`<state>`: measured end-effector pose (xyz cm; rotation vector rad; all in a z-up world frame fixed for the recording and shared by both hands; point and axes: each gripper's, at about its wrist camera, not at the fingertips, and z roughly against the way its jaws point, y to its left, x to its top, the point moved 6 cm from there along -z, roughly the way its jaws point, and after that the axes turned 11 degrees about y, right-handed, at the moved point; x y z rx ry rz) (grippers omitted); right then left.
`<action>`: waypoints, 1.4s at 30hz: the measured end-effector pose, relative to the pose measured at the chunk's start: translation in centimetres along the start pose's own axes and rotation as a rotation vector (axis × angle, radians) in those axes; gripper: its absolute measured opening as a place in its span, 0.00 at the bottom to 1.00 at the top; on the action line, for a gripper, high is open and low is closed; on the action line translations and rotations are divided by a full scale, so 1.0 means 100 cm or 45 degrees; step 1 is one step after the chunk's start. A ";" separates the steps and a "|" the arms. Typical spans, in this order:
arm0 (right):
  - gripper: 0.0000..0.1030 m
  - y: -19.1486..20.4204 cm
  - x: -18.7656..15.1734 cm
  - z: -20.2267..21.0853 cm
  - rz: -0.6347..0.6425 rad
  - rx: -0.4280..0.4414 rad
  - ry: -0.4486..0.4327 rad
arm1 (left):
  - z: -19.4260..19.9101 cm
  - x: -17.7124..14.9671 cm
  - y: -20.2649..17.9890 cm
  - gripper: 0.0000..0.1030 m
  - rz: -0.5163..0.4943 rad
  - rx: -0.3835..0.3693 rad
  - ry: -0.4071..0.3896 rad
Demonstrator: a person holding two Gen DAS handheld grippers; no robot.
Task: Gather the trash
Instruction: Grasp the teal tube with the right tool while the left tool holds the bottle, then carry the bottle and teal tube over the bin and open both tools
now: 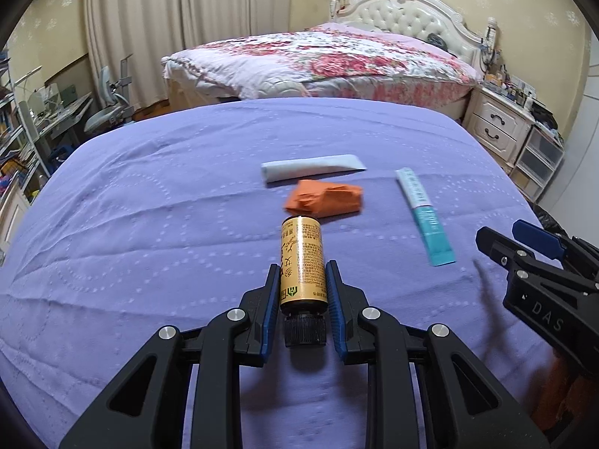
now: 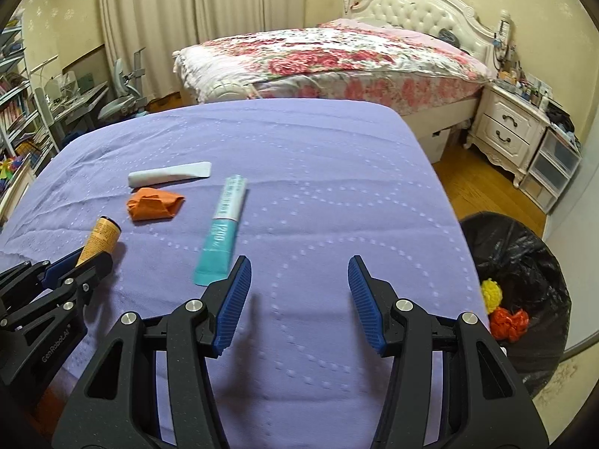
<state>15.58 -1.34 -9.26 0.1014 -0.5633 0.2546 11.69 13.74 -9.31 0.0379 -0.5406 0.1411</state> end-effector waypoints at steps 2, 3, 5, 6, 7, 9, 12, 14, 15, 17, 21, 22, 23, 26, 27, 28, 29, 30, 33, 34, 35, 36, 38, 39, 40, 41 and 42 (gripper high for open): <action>0.51 0.010 0.003 -0.003 0.017 0.016 0.008 | 0.001 -0.001 0.013 0.24 0.024 0.020 -0.004; 0.51 0.014 0.005 -0.005 0.025 0.025 0.014 | 0.001 -0.002 0.018 0.24 0.034 0.026 -0.006; 0.51 0.022 0.008 -0.009 0.038 0.037 0.026 | 0.001 -0.003 0.028 0.24 0.058 0.036 -0.007; 0.51 0.027 0.010 -0.011 0.046 0.041 0.030 | 0.002 -0.003 0.034 0.24 0.069 0.042 -0.009; 0.51 0.030 0.012 -0.012 0.052 0.040 0.031 | 0.002 -0.003 0.038 0.24 0.079 0.047 -0.010; 0.51 0.036 0.016 -0.016 0.062 0.035 0.033 | 0.003 -0.002 0.047 0.24 0.096 0.055 -0.012; 0.51 0.040 0.019 -0.021 0.073 0.026 0.049 | 0.002 -0.002 0.056 0.24 0.119 0.062 -0.013; 0.49 0.043 0.021 -0.025 0.080 0.021 0.067 | 0.002 -0.002 0.061 0.24 0.129 0.064 -0.012; 0.48 0.044 0.021 -0.027 0.083 0.018 0.076 | 0.001 -0.002 0.061 0.24 0.131 0.063 -0.011; 0.36 0.044 0.021 -0.030 0.089 0.015 0.094 | 0.001 -0.004 0.062 0.24 0.134 0.058 -0.008; 0.20 0.044 0.020 -0.029 0.105 0.000 0.092 | 0.001 -0.004 0.061 0.24 0.129 0.056 -0.012; 0.20 0.044 0.019 -0.028 0.107 0.002 0.092 | 0.001 -0.003 0.061 0.24 0.129 0.056 -0.013; 0.20 0.044 0.018 -0.028 0.109 0.004 0.092 | 0.001 -0.003 0.060 0.24 0.128 0.056 -0.014; 0.20 0.042 0.015 -0.025 0.111 0.009 0.093 | 0.002 -0.004 0.058 0.24 0.123 0.055 -0.016; 0.20 0.041 0.013 -0.024 0.110 0.010 0.092 | 0.002 -0.004 0.058 0.24 0.122 0.053 -0.017; 0.20 0.039 0.011 -0.022 0.106 0.010 0.090 | 0.002 -0.004 0.057 0.24 0.121 0.051 -0.018; 0.20 0.038 0.010 -0.021 0.103 0.010 0.088 | 0.003 -0.004 0.055 0.24 0.118 0.047 -0.020; 0.20 0.036 0.008 -0.019 0.098 0.011 0.087 | 0.004 -0.004 0.054 0.24 0.115 0.045 -0.021; 0.20 0.029 0.003 -0.013 0.080 0.009 0.077 | 0.006 -0.006 0.047 0.25 0.101 0.035 -0.025; 0.20 0.024 0.000 -0.009 0.072 0.007 0.072 | 0.007 -0.007 0.044 0.24 0.096 0.032 -0.027; 0.20 0.021 -0.002 -0.007 0.066 0.004 0.068 | 0.008 -0.008 0.041 0.24 0.090 0.028 -0.029; 0.20 0.018 -0.004 -0.005 0.059 0.000 0.065 | 0.009 -0.008 0.038 0.24 0.085 0.024 -0.030; 0.20 0.009 -0.010 0.001 0.042 -0.010 0.057 | 0.011 -0.010 0.031 0.24 0.074 0.014 -0.035; 0.20 0.005 -0.013 0.004 0.033 -0.015 0.054 | 0.012 -0.010 0.027 0.24 0.067 0.006 -0.038; 0.20 0.000 -0.016 0.006 0.024 -0.019 0.051 | 0.014 -0.011 0.023 0.24 0.060 -0.001 -0.042; 0.20 -0.005 -0.019 0.009 0.013 -0.025 0.047 | 0.015 -0.012 0.018 0.24 0.050 -0.008 -0.046; 0.20 -0.009 -0.022 0.012 0.002 -0.032 0.042 | 0.016 -0.012 0.014 0.24 0.042 -0.014 -0.048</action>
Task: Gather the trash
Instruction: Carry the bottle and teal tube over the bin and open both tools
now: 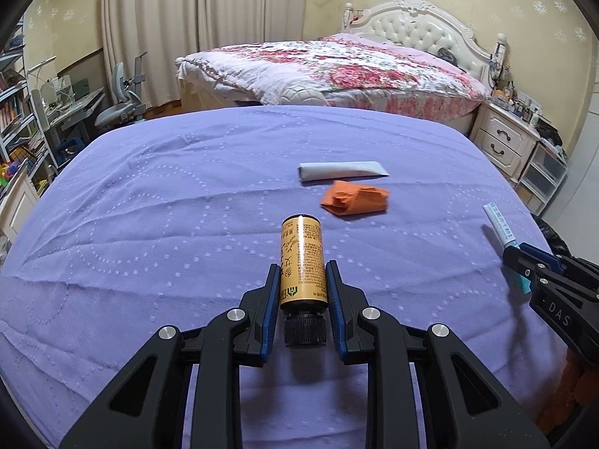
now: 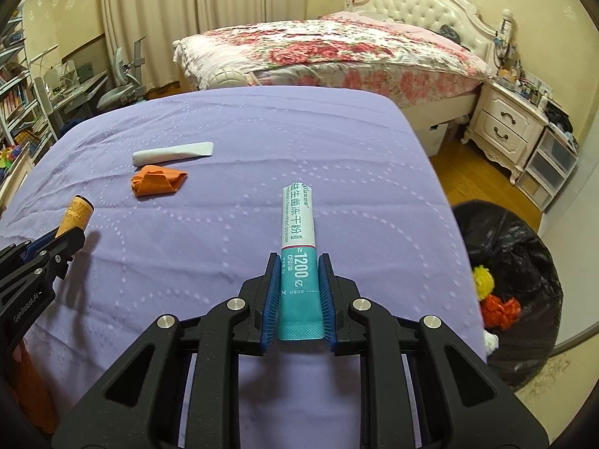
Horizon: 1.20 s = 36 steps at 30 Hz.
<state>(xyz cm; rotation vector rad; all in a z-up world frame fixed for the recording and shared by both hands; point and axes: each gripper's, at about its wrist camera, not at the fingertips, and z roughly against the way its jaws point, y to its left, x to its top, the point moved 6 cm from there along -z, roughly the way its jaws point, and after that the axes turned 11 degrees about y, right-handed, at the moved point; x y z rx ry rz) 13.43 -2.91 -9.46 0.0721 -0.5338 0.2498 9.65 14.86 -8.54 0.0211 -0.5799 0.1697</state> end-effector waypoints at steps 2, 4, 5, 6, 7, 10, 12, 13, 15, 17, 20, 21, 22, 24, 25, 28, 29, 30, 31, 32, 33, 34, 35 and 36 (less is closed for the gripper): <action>0.20 -0.009 -0.005 0.005 -0.018 -0.015 -0.010 | 0.003 -0.001 -0.010 0.24 -0.020 -0.013 -0.007; 0.20 -0.019 -0.009 0.010 -0.036 -0.029 -0.020 | 0.005 -0.003 -0.022 0.24 -0.046 -0.027 -0.014; 0.20 -0.023 -0.011 0.012 -0.044 -0.033 -0.025 | 0.006 -0.003 -0.027 0.24 -0.058 -0.033 -0.017; 0.20 -0.028 -0.014 0.015 -0.053 -0.038 -0.030 | 0.007 -0.004 -0.034 0.24 -0.072 -0.041 -0.021; 0.20 -0.033 -0.017 0.018 -0.064 -0.044 -0.036 | 0.008 -0.005 -0.040 0.24 -0.085 -0.051 -0.025; 0.20 -0.050 -0.022 0.024 -0.098 -0.062 -0.052 | 0.011 -0.005 -0.060 0.24 -0.124 -0.077 -0.036; 0.20 -0.060 -0.027 0.028 -0.123 -0.072 -0.061 | 0.012 -0.005 -0.075 0.24 -0.159 -0.094 -0.038; 0.20 -0.066 -0.028 0.030 -0.136 -0.080 -0.064 | 0.012 -0.004 -0.084 0.24 -0.178 -0.105 -0.039; 0.20 -0.079 -0.032 0.033 -0.161 -0.097 -0.069 | 0.012 -0.003 -0.099 0.24 -0.206 -0.125 -0.042; 0.20 -0.093 -0.036 0.036 -0.191 -0.115 -0.073 | 0.011 -0.001 -0.117 0.24 -0.238 -0.155 -0.041; 0.20 -0.116 -0.039 0.039 -0.243 -0.150 -0.080 | 0.010 0.000 -0.140 0.24 -0.280 -0.189 -0.044; 0.20 -0.123 -0.040 0.040 -0.260 -0.162 -0.083 | 0.010 0.001 -0.149 0.24 -0.299 -0.198 -0.048; 0.20 -0.130 -0.041 0.040 -0.273 -0.172 -0.084 | 0.009 0.001 -0.158 0.24 -0.316 -0.205 -0.053; 0.20 -0.144 -0.043 0.043 -0.304 -0.197 -0.090 | 0.008 0.002 -0.173 0.24 -0.346 -0.221 -0.058; 0.20 -0.149 -0.044 0.043 -0.314 -0.205 -0.092 | 0.007 0.003 -0.180 0.24 -0.359 -0.227 -0.059; 0.20 -0.166 -0.046 0.045 -0.347 -0.232 -0.099 | 0.003 0.007 -0.199 0.24 -0.385 -0.252 -0.049; 0.20 -0.172 -0.046 0.046 -0.359 -0.245 -0.102 | 0.002 0.009 -0.205 0.24 -0.392 -0.259 -0.045; 0.20 -0.177 -0.047 0.046 -0.369 -0.253 -0.104 | 0.001 0.010 -0.211 0.24 -0.400 -0.264 -0.045; 0.20 -0.183 -0.048 0.046 -0.384 -0.258 -0.105 | 0.000 0.012 -0.217 0.24 -0.410 -0.267 -0.047; 0.20 -0.187 -0.048 0.047 -0.395 -0.261 -0.107 | -0.002 0.014 -0.224 0.24 -0.420 -0.268 -0.048; 0.20 -0.192 -0.049 0.047 -0.406 -0.264 -0.108 | -0.002 0.016 -0.229 0.24 -0.428 -0.271 -0.047; 0.20 -0.198 -0.049 0.047 -0.417 -0.271 -0.110 | -0.003 0.018 -0.235 0.24 -0.437 -0.276 -0.045; 0.20 -0.201 -0.049 0.047 -0.422 -0.277 -0.110 | -0.004 0.019 -0.241 0.24 -0.446 -0.278 -0.046; 0.20 -0.206 -0.049 0.046 -0.426 -0.289 -0.111 | -0.004 0.019 -0.246 0.24 -0.455 -0.280 -0.047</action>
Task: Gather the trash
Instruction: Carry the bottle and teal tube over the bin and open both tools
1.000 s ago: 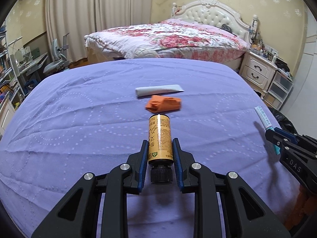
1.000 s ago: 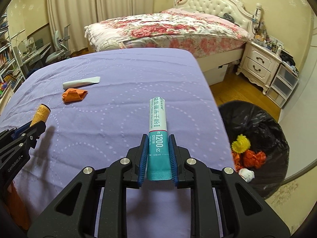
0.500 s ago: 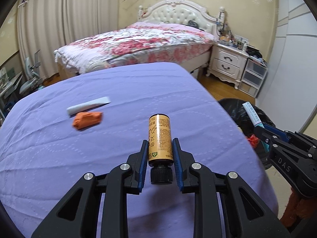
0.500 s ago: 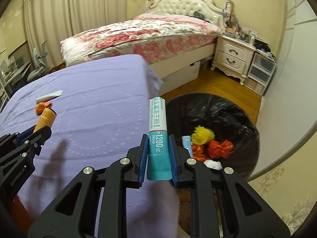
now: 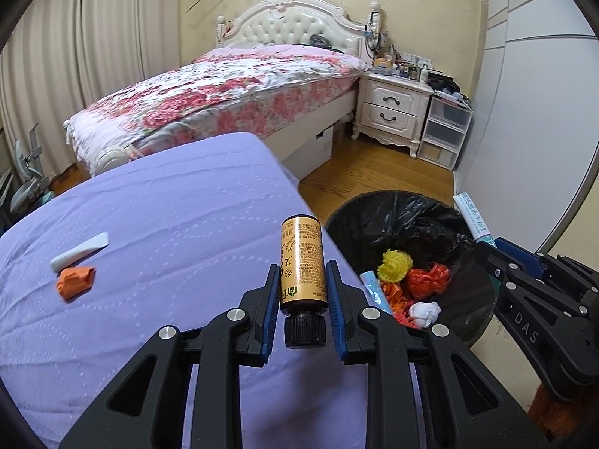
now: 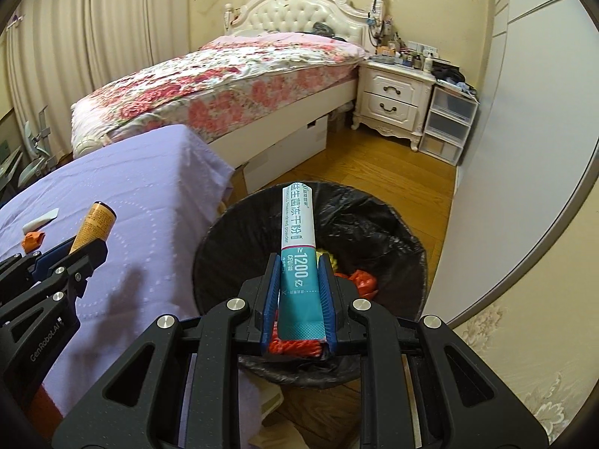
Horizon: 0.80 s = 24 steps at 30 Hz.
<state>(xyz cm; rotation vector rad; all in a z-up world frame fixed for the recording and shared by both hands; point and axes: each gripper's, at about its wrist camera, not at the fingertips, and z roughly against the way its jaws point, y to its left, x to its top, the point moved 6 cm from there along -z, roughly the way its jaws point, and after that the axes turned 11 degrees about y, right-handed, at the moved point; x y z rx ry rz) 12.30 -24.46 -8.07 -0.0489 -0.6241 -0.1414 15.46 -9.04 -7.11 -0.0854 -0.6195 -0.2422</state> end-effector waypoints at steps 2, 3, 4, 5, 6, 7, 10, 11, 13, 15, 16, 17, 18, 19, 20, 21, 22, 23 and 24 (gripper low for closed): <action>0.20 -0.006 0.001 -0.003 -0.009 -0.024 -0.003 | -0.005 0.006 -0.009 0.24 -0.018 -0.005 0.004; 0.20 -0.009 0.001 -0.005 -0.015 -0.027 -0.001 | -0.007 0.008 -0.011 0.24 -0.025 -0.006 0.006; 0.20 -0.011 0.002 -0.007 -0.024 -0.025 0.001 | -0.010 0.010 -0.015 0.24 -0.033 -0.006 0.009; 0.20 -0.015 0.003 -0.010 -0.035 -0.023 0.004 | -0.012 0.012 -0.019 0.24 -0.042 -0.004 0.010; 0.20 -0.016 0.004 -0.012 -0.041 -0.024 0.007 | -0.015 0.014 -0.023 0.24 -0.051 -0.002 0.013; 0.20 -0.019 0.004 -0.014 -0.047 -0.025 0.010 | -0.017 0.016 -0.026 0.24 -0.058 0.000 0.016; 0.20 -0.024 0.007 -0.021 -0.064 -0.019 0.021 | -0.025 0.019 -0.033 0.24 -0.077 0.000 0.026; 0.20 -0.026 0.008 -0.023 -0.070 -0.017 0.025 | -0.028 0.020 -0.035 0.24 -0.083 0.003 0.030; 0.20 -0.029 0.008 -0.027 -0.079 -0.013 0.032 | -0.033 0.022 -0.040 0.24 -0.093 0.005 0.042; 0.20 -0.030 0.009 -0.031 -0.088 -0.006 0.041 | -0.039 0.024 -0.044 0.24 -0.100 0.006 0.055; 0.20 -0.031 0.010 -0.033 -0.093 -0.005 0.044 | -0.041 0.025 -0.045 0.24 -0.103 0.008 0.059; 0.20 -0.032 0.010 -0.034 -0.098 -0.003 0.048 | -0.043 0.026 -0.047 0.24 -0.109 0.010 0.063; 0.20 -0.034 0.010 -0.036 -0.104 0.000 0.052 | -0.044 0.026 -0.048 0.25 -0.113 0.009 0.068; 0.20 -0.035 0.011 -0.038 -0.108 0.002 0.056 | -0.046 0.026 -0.049 0.25 -0.118 0.010 0.073; 0.20 -0.036 0.010 -0.040 -0.113 0.004 0.061 | -0.048 0.027 -0.050 0.25 -0.121 0.013 0.077; 0.20 -0.037 0.010 -0.042 -0.118 0.008 0.065 | -0.049 0.027 -0.050 0.25 -0.123 0.015 0.082; 0.20 -0.038 0.010 -0.044 -0.124 0.011 0.071 | -0.051 0.026 -0.050 0.26 -0.124 0.017 0.093; 0.20 -0.040 0.010 -0.045 -0.129 0.014 0.074 | -0.052 0.026 -0.050 0.28 -0.124 0.017 0.101; 0.20 -0.041 0.011 -0.047 -0.135 0.017 0.078 | -0.053 0.027 -0.051 0.36 -0.120 0.021 0.101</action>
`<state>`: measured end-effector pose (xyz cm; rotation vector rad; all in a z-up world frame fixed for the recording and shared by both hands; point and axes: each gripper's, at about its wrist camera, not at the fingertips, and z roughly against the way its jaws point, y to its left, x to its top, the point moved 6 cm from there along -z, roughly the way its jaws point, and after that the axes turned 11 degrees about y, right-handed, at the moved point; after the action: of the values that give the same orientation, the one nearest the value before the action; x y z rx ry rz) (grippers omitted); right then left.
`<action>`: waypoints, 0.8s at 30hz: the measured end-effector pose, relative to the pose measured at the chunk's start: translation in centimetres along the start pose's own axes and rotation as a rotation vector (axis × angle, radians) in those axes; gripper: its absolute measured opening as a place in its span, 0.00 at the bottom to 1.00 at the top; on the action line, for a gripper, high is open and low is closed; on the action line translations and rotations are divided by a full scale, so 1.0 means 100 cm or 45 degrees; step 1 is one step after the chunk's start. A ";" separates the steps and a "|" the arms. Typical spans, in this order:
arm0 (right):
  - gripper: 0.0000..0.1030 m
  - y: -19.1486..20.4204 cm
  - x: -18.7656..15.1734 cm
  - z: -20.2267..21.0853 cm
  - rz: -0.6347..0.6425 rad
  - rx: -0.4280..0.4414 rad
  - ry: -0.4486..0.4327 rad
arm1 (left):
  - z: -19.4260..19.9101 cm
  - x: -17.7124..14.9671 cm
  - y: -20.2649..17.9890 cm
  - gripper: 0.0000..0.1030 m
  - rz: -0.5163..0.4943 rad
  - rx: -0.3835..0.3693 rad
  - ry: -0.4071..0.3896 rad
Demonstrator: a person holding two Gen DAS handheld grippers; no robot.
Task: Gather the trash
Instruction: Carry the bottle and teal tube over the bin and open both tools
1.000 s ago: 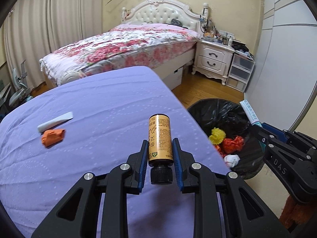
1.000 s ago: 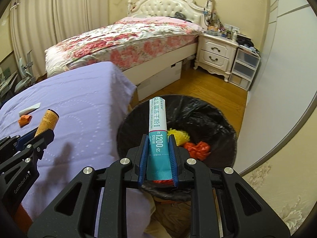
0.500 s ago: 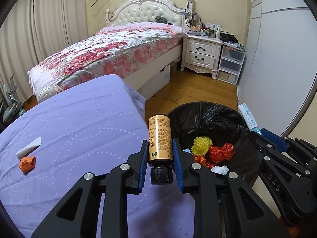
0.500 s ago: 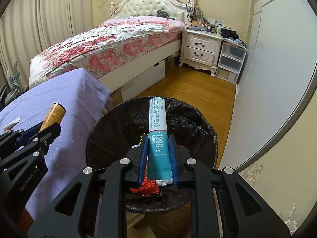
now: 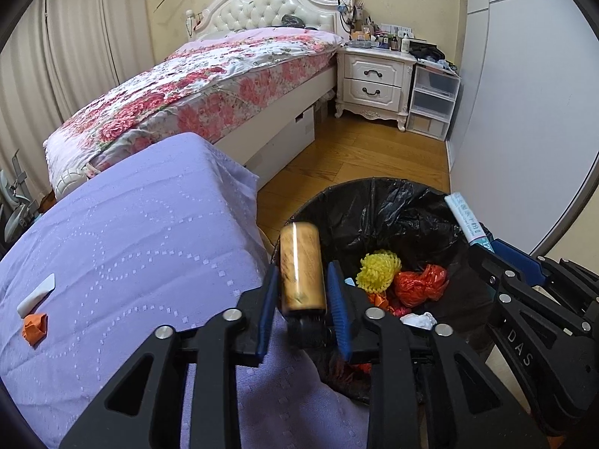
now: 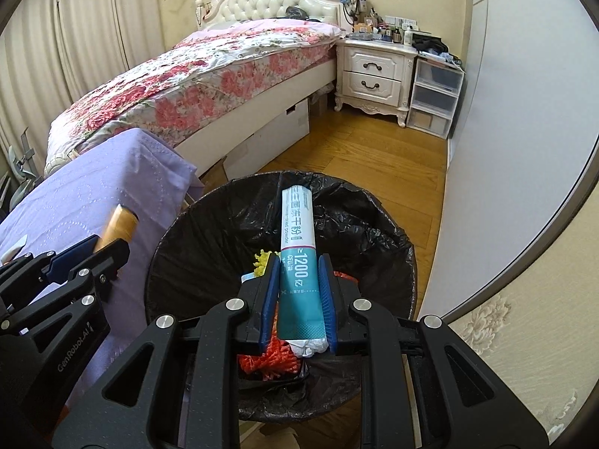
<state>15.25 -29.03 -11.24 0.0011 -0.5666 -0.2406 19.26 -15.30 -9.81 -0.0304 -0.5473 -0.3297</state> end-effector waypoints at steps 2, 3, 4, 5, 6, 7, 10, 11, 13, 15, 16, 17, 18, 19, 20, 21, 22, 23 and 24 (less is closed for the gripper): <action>0.21 -0.001 0.000 -0.002 -0.009 -0.002 -0.001 | 0.002 0.001 0.002 0.48 0.013 0.001 -0.010; 0.21 -0.001 0.000 -0.003 -0.013 -0.004 0.000 | 0.003 0.001 0.002 0.51 0.016 0.003 -0.021; 0.22 -0.002 0.000 -0.004 -0.016 -0.005 0.002 | 0.004 0.001 0.002 0.54 0.014 0.009 -0.026; 0.23 -0.002 -0.001 -0.004 -0.019 -0.006 0.003 | 0.005 0.001 0.001 0.55 0.011 0.014 -0.030; 0.26 -0.003 -0.001 -0.004 -0.021 -0.009 0.003 | 0.005 0.000 0.001 0.57 0.007 0.016 -0.031; 0.31 -0.004 -0.001 -0.004 -0.025 -0.012 0.001 | 0.005 0.000 0.000 0.59 0.005 0.020 -0.033; 0.32 -0.006 -0.003 -0.001 -0.033 -0.017 -0.006 | 0.008 0.000 0.000 0.67 0.011 0.020 -0.043; 0.34 -0.006 -0.002 -0.001 -0.035 -0.019 -0.008 | 0.010 0.000 0.002 0.67 0.015 0.020 -0.048; 0.39 -0.006 -0.003 0.000 -0.038 -0.022 -0.010 | 0.013 -0.002 0.005 0.69 0.023 0.025 -0.056; 0.40 -0.005 -0.005 0.002 -0.037 -0.021 -0.013 | 0.016 -0.004 0.009 0.71 0.031 0.035 -0.061; 0.41 -0.004 -0.005 0.003 -0.034 -0.018 -0.012 | 0.018 -0.006 0.012 0.71 0.039 0.042 -0.063; 0.43 -0.002 -0.006 0.004 -0.030 -0.016 -0.013 | 0.019 -0.007 0.015 0.71 0.046 0.045 -0.064; 0.44 -0.001 -0.007 0.004 -0.026 -0.016 -0.014 | 0.021 -0.009 0.019 0.71 0.054 0.050 -0.065; 0.45 0.002 -0.007 0.005 -0.020 -0.016 -0.015 | 0.022 -0.010 0.023 0.71 0.064 0.057 -0.067; 0.46 0.005 -0.008 0.006 -0.013 -0.014 -0.015 | 0.024 -0.012 0.028 0.72 0.075 0.068 -0.069; 0.46 0.007 -0.008 0.006 -0.008 -0.011 -0.015 | 0.024 -0.013 0.031 0.72 0.082 0.078 -0.069; 0.47 0.010 -0.009 0.007 -0.003 -0.007 -0.015 | 0.025 -0.015 0.037 0.72 0.092 0.088 -0.068; 0.49 0.013 -0.010 0.008 0.003 -0.004 -0.015 | 0.026 -0.017 0.040 0.72 0.103 0.097 -0.066; 0.49 0.016 -0.010 0.008 0.010 0.000 -0.016 | 0.027 -0.019 0.046 0.72 0.118 0.105 -0.065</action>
<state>14.34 -27.18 -10.96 -0.0027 -0.5786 -0.2331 17.80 -10.03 -8.21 0.0158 -0.6075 -0.2162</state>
